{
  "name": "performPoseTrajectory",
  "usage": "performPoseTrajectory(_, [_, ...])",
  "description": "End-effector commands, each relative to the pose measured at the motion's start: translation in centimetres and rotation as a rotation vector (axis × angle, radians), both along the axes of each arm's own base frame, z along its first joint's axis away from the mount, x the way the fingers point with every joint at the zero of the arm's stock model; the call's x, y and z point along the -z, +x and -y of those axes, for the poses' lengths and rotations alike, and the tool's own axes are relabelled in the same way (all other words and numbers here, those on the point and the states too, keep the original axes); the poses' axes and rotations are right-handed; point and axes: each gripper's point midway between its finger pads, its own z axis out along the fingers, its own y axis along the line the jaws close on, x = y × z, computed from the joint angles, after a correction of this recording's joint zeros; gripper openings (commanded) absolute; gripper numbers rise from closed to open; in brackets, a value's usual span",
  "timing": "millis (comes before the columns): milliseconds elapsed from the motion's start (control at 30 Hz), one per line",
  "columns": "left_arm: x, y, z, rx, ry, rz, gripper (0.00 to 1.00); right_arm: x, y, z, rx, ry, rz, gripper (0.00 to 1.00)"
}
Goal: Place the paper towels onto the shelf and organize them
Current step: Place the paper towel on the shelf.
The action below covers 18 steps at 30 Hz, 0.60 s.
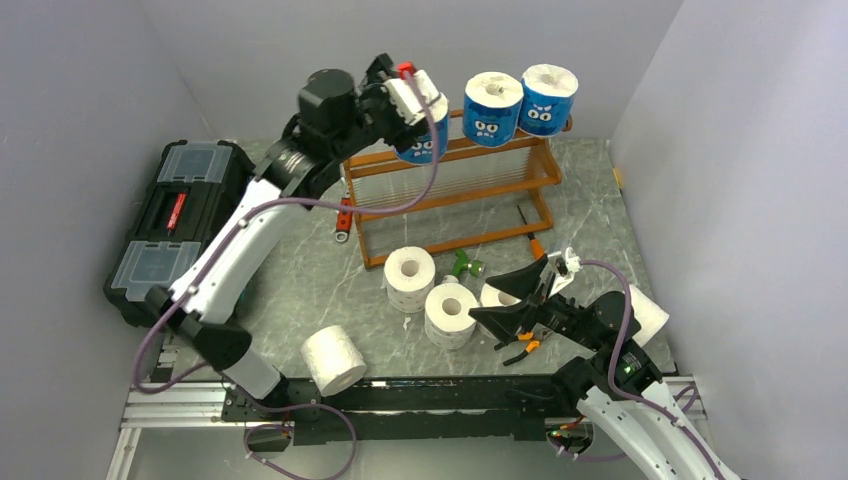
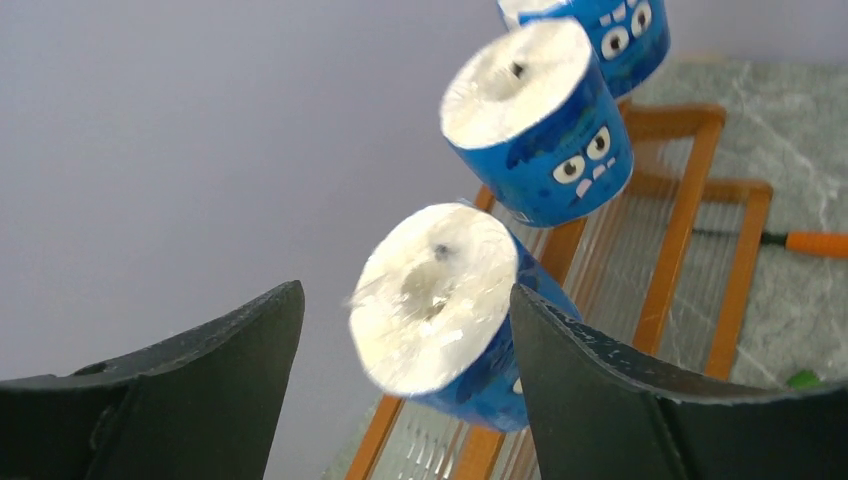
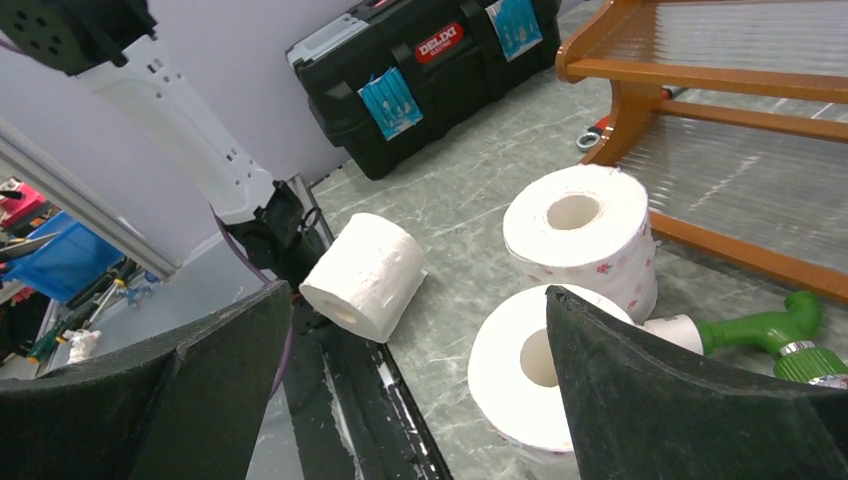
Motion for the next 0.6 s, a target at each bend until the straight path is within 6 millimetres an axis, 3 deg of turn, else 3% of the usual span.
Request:
performPoseTrajectory(0, [-9.2, -4.4, -4.3, -0.049, -0.308, 0.17, 0.83, -1.4, 0.0, -0.1, -0.003, 0.041, 0.043, 1.0])
performPoseTrajectory(100, [-8.5, -5.9, -5.4, -0.053, -0.407, 0.143, 0.99, -1.3, 0.0, -0.2, -0.009, 0.048, 0.034, 1.0])
performPoseTrajectory(267, [-4.9, -6.5, -6.1, -0.062, -0.571, 0.038, 1.0, -0.8, -0.1, -0.2, -0.007, 0.056, 0.015, 1.0])
performPoseTrajectory(433, [-1.4, -4.9, -5.9, -0.067, -0.687, -0.088, 0.99, -0.3, 0.0, 0.1, 0.008, 0.052, 0.003, 1.0])
performPoseTrajectory(567, [-0.4, -3.0, -5.3, -0.027, -0.731, -0.143, 0.99, -0.1, 0.0, 0.2, 0.017, 0.053, -0.005, 1.0])
